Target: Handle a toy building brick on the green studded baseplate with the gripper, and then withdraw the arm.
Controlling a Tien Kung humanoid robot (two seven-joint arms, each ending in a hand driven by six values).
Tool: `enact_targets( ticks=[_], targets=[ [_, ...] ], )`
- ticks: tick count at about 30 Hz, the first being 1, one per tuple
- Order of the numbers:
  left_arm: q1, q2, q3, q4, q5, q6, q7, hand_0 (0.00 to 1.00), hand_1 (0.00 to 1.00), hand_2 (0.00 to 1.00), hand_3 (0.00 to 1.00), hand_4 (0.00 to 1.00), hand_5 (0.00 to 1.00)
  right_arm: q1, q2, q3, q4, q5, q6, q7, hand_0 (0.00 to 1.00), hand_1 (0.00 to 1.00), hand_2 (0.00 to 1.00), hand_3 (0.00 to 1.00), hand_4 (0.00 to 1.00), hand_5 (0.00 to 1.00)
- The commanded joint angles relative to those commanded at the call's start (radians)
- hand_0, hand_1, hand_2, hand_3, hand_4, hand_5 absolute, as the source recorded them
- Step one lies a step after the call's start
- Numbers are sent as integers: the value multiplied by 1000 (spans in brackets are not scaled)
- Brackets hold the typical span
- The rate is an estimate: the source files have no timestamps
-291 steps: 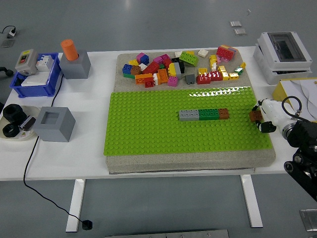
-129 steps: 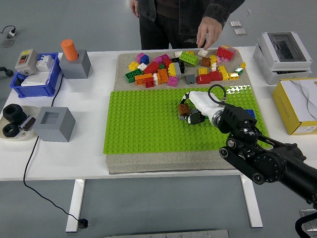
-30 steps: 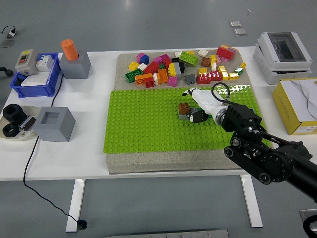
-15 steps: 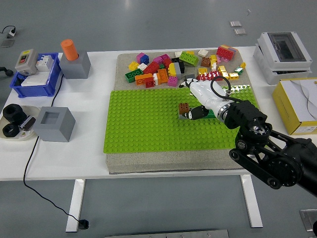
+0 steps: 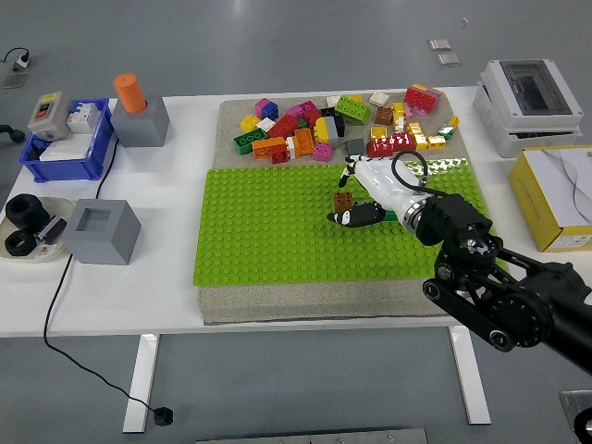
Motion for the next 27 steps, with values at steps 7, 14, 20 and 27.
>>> enact_targets(
  ticks=[7, 14, 20, 27],
  targets=[
    [-1, -2, -1, 0, 0, 0, -1, 656, 642, 614, 624, 684, 235, -4, 3, -5, -13, 9, 1, 0, 839, 846, 922, 604, 812, 503],
    [-1, -3, -3, 0, 2, 0, -2, 656, 642, 613, 624, 685, 236, -5, 2, -17, -11, 23, 0, 1, 849, 848, 920, 596, 806, 500],
    [-2, -3, -3, 0, 2, 0, -2, 656, 642, 614, 625, 687, 237, -6, 3, -24, -25, 34, -2, 3, 848, 847, 918, 593, 804, 499],
    [-2, -4, -2, 0, 2, 0, -2, 656, 642, 614, 625, 688, 238, -10, 4, -28, -41, 42, -3, 5, 850, 847, 915, 592, 802, 498]
  ],
)
